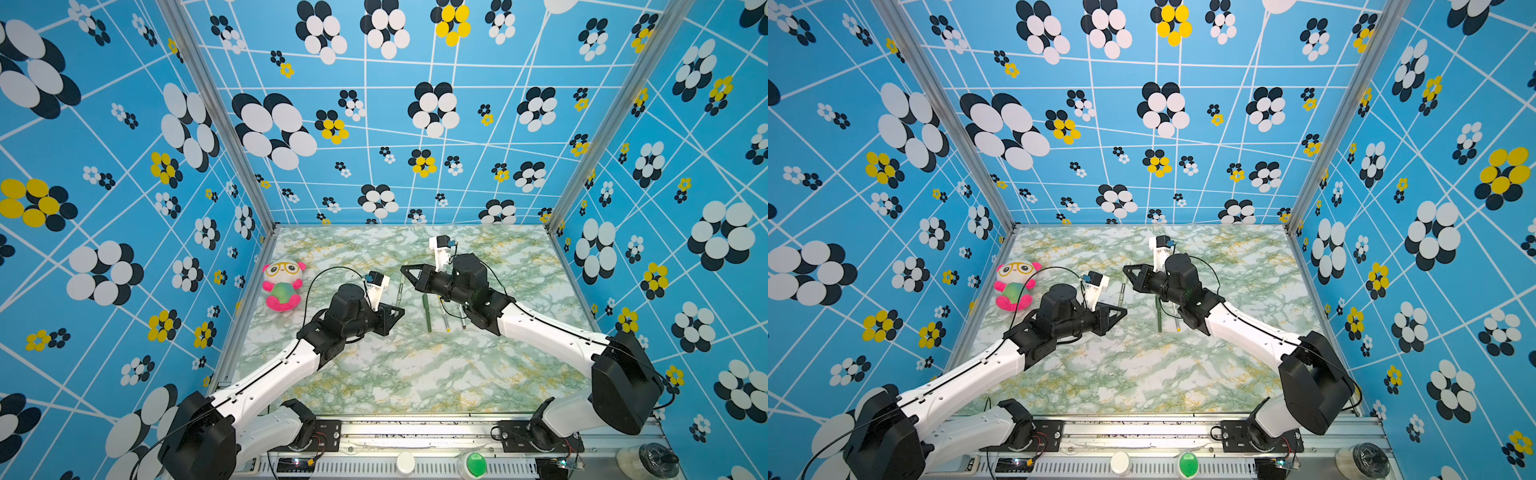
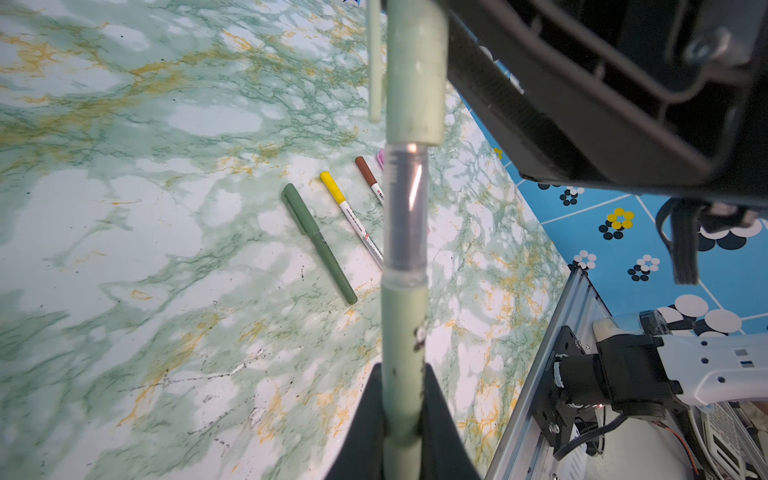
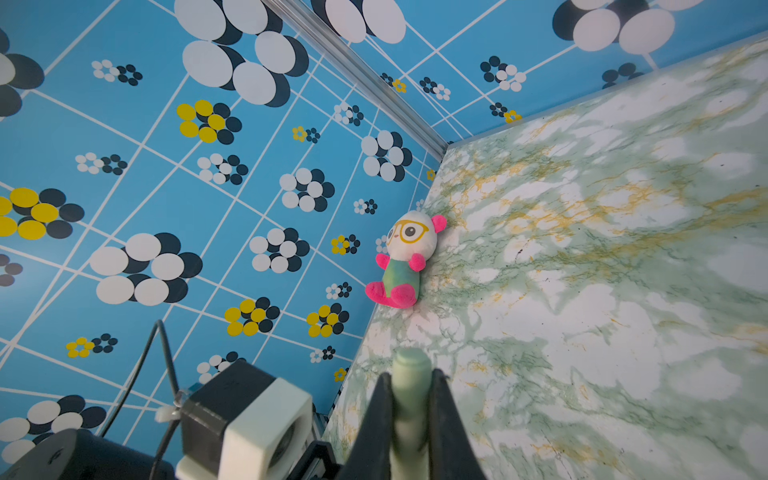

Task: Insert the pens into the pen caps
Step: 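Press the pale green cap down onto the pen held by the left gripper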

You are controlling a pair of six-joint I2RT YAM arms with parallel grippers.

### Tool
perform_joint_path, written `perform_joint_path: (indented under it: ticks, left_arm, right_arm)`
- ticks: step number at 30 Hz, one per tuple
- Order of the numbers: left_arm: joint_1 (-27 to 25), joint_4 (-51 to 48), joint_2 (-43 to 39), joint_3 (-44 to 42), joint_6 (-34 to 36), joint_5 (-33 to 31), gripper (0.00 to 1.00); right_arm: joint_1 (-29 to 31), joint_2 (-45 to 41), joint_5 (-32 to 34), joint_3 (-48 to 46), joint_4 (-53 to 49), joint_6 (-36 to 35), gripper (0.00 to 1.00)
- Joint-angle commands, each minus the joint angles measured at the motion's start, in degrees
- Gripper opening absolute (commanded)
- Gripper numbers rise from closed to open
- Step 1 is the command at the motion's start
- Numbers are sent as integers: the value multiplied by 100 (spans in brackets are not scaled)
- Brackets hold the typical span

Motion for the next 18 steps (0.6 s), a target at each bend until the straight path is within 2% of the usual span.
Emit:
perform_joint_path:
  ticks: [1, 10, 18]
  left_arm:
    - [130, 807, -103, 44, -19, -294, 0]
    - [129, 910, -20, 63, -35, -236, 0]
    - [130, 972, -22, 54, 6, -241, 0]
  right_arm:
    - [172, -100, -179, -255, -352, 34, 1]
    - [180, 5, -309, -256, -212, 223, 0]
    - [180, -50, 165, -353, -78, 521, 0]
